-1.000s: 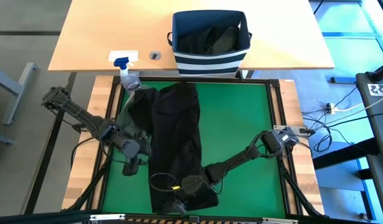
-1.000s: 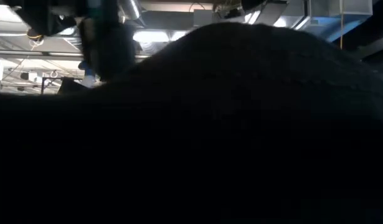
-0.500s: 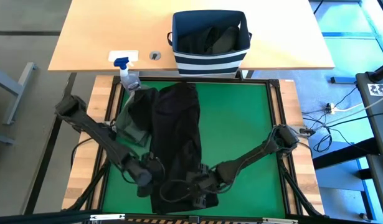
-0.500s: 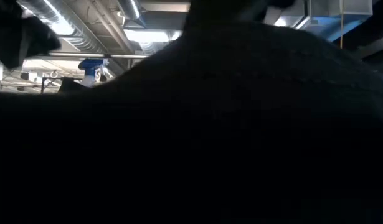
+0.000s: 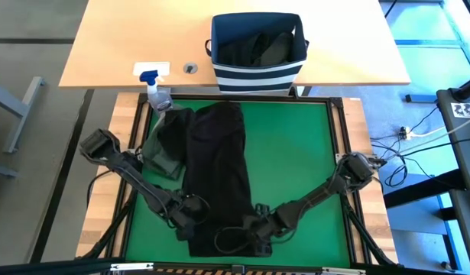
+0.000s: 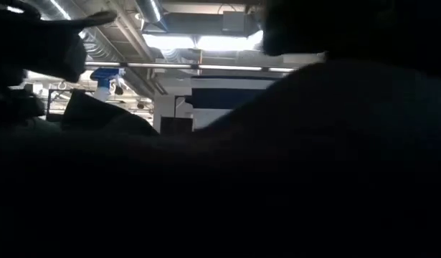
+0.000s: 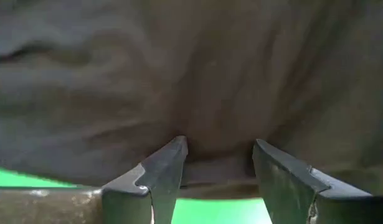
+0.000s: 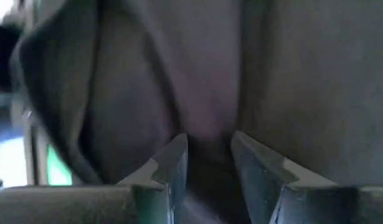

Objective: Fold Laundry from Bin
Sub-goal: Fold the black shirt

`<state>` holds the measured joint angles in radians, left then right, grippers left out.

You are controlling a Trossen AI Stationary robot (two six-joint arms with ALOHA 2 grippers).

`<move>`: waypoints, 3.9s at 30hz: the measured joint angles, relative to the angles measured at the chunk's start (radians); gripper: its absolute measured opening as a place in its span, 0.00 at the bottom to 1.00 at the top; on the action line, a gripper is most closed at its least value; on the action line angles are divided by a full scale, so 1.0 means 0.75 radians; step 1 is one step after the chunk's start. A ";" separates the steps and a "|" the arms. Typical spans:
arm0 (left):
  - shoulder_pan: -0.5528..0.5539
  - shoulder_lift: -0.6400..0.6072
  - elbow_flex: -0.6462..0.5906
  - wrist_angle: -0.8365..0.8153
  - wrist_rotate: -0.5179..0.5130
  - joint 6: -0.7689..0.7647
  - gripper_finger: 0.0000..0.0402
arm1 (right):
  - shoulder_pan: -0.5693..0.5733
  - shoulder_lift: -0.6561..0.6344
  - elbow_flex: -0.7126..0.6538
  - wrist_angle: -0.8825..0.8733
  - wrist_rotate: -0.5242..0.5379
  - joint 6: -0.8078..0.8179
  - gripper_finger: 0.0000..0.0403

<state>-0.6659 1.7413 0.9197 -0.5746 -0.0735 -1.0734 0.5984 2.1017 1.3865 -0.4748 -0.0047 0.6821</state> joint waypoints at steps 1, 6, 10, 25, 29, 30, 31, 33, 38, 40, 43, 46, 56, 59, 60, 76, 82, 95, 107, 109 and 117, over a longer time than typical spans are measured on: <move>0.000 -0.026 0.002 -0.021 0.016 -0.020 0.48 | 0.021 0.001 0.000 -0.006 0.000 0.011 0.32; 0.037 -0.210 0.098 -0.050 -0.011 -0.028 0.48 | 0.086 -0.060 -0.006 -0.078 0.000 0.046 0.32; 0.089 -0.369 0.168 -0.060 -0.116 0.013 0.48 | 0.097 -0.161 -0.017 -0.307 0.104 0.027 0.32; 0.669 -0.637 0.216 -0.384 -0.430 0.390 0.48 | -0.257 -0.461 -0.037 -0.448 0.393 -0.358 0.32; 0.906 -0.548 0.216 -0.332 -0.340 0.703 0.48 | -0.460 -0.464 -0.176 -0.233 0.235 -0.437 0.32; 0.962 -0.516 0.216 -0.319 -0.311 0.768 0.48 | -0.514 -0.462 -0.217 -0.196 0.205 -0.440 0.32; 1.012 -0.483 0.216 -0.306 -0.284 0.829 0.48 | -0.563 -0.462 -0.259 -0.146 0.172 -0.447 0.32; 1.100 -0.408 0.216 -0.268 -0.239 0.940 0.48 | -0.662 -0.462 -0.340 0.003 0.091 -0.462 0.32; 1.256 -0.188 0.216 -0.074 -0.136 1.190 0.48 | -0.829 -0.462 -0.529 0.285 -0.153 -0.464 0.32; 1.300 -0.102 0.216 0.033 -0.104 1.251 0.48 | -0.857 -0.462 -0.588 0.382 -0.188 -0.466 0.32; 1.352 0.013 0.216 0.147 -0.088 1.262 0.48 | -0.871 -0.462 -0.658 0.420 -0.180 -0.481 0.32; 1.383 0.117 0.216 0.235 -0.088 1.230 0.48 | -0.869 -0.473 -0.712 0.406 -0.110 -0.493 0.32; 1.362 0.262 0.224 0.560 0.001 1.170 0.48 | -0.797 -0.594 -0.732 -0.179 0.082 -0.480 0.32; 1.356 0.267 0.256 0.628 0.062 1.164 0.48 | -0.799 -0.642 -0.736 -0.392 0.117 -0.437 0.32; 1.358 0.267 0.279 0.636 0.070 1.164 0.48 | -0.802 -0.656 -0.739 -0.451 0.116 -0.430 0.32; 1.362 -0.005 0.640 -0.348 0.079 1.184 0.48 | -0.809 -0.998 -0.710 -0.363 0.120 -0.591 0.32; 1.297 -0.002 0.434 -0.338 0.207 1.055 0.48 | -0.810 -0.985 -0.710 -0.239 0.115 -0.569 0.32; 1.115 0.010 0.226 -0.201 0.121 0.722 0.48 | -0.879 -0.963 -0.709 -0.234 0.046 -0.570 0.32; 1.052 0.020 0.224 -0.223 -0.038 0.719 0.43 | -0.886 -0.963 -0.709 -0.236 0.040 -0.604 0.32; 1.052 0.021 0.224 -0.224 -0.040 0.741 0.38 | -0.886 -0.963 -0.709 -0.236 0.040 -0.604 0.32; 1.050 0.016 0.224 -0.245 -0.040 0.818 0.09 | -0.886 -0.963 -0.709 -0.237 0.040 -0.604 0.32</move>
<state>0.1219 1.7532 1.0878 -0.7583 -0.1035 -0.4601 -0.0662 1.3792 0.8551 -0.6525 0.0252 0.2291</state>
